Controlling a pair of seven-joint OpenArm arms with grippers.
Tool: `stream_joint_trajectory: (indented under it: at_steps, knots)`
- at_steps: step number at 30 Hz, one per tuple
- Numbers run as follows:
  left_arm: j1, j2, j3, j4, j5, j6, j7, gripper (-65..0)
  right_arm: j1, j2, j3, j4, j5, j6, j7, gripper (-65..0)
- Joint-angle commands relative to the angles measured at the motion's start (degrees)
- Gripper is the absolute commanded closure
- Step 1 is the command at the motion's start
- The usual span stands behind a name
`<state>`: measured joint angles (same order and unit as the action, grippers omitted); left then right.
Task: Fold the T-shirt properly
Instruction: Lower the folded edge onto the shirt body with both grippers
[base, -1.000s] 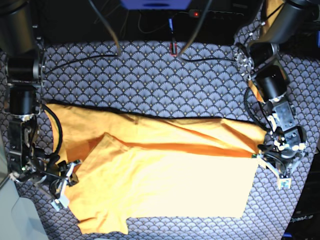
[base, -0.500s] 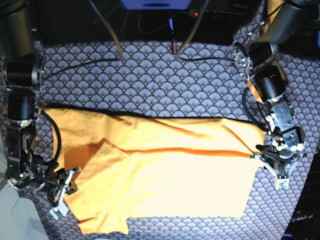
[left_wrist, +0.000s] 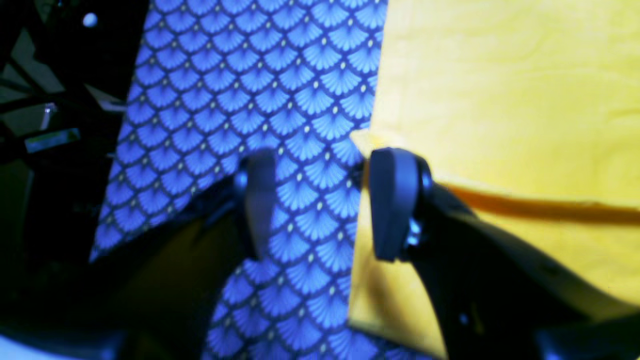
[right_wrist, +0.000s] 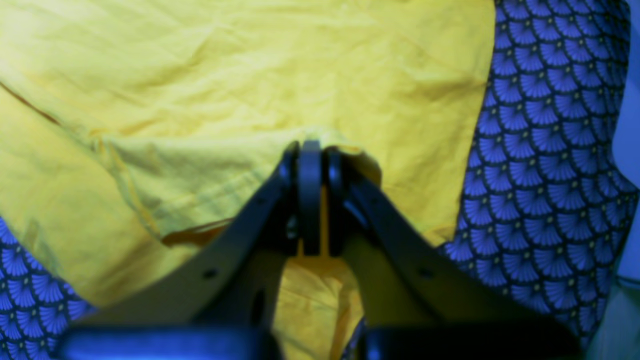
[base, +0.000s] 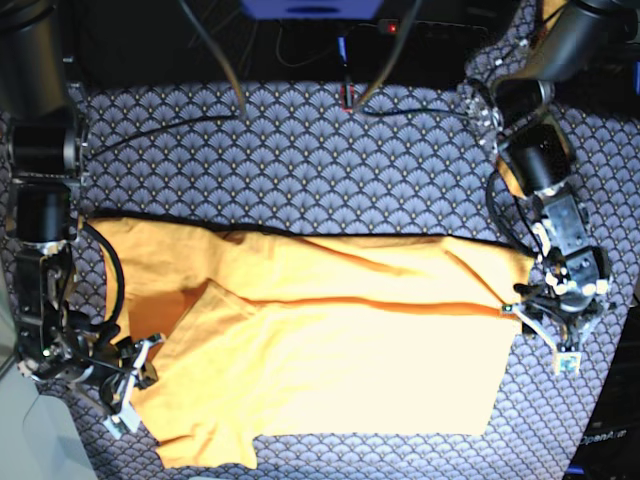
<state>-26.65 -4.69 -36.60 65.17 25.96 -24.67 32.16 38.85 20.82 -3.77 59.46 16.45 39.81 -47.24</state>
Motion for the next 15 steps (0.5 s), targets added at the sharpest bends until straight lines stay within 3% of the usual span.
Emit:
stream_joint_trajectory:
  at_steps: [1,9,15]
  knots:
    - [-0.9,-0.6,1.1,2.7,-0.3,0.3,-1.3,-29.6,2.0,0.8,0.5,1.0,0.6,0.2,1.2,-0.1]
    - [4.3,0.7,6.7,11.7,-0.3,0.3,-1.1,-29.6,2.0,0.6,0.6,0.9,0.6,0.2,-0.9,-1.3]
    - [5.4,1.0,6.6,13.5,-0.3,0.3,-0.8,-29.6,1.5,0.1,0.6,0.9,0.6,0.2,-1.3,-19.8]
